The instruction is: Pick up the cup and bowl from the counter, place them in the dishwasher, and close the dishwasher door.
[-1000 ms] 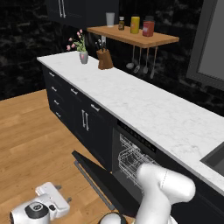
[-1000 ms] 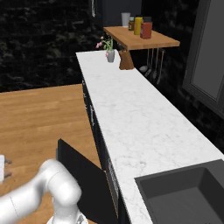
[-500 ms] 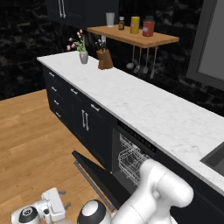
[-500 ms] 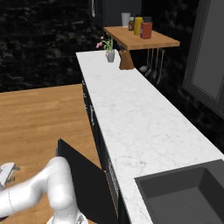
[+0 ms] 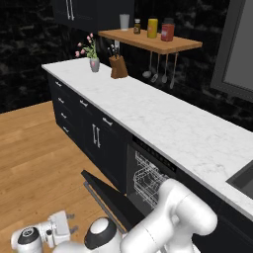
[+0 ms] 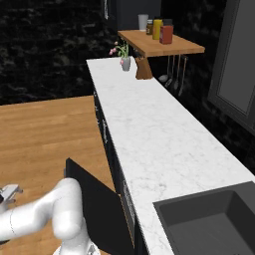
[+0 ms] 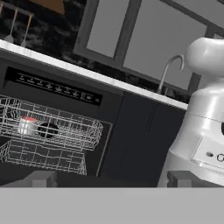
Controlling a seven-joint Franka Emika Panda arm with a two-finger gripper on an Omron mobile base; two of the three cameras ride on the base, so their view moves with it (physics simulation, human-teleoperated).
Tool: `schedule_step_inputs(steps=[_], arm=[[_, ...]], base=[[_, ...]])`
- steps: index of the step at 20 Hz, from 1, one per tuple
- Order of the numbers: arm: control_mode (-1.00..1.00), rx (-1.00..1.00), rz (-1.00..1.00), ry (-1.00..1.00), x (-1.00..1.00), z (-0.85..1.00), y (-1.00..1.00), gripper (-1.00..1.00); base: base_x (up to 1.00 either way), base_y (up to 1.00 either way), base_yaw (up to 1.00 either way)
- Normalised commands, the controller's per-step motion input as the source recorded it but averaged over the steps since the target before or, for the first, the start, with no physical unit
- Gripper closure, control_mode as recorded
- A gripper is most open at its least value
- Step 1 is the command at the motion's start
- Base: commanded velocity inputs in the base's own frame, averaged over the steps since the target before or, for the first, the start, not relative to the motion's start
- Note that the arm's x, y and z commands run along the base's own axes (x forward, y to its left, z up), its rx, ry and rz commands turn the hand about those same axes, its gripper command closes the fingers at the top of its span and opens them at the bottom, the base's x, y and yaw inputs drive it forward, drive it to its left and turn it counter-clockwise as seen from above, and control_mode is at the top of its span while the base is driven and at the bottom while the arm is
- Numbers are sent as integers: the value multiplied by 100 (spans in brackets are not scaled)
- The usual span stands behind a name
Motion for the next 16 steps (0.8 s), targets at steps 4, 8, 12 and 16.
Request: schedule_step_inputs(steps=[4,8,12,16], arm=[[-100,-4,0,0,13,-69,-39,-100],[-100,0,0,0,33,-76,-29,-100],[-100,0,0,0,42,-79,-3,-100],[-100,0,0,0,42,-79,0,-100]], base=[[0,0,0],[0,0,0],[0,0,0],[0,0,0]])
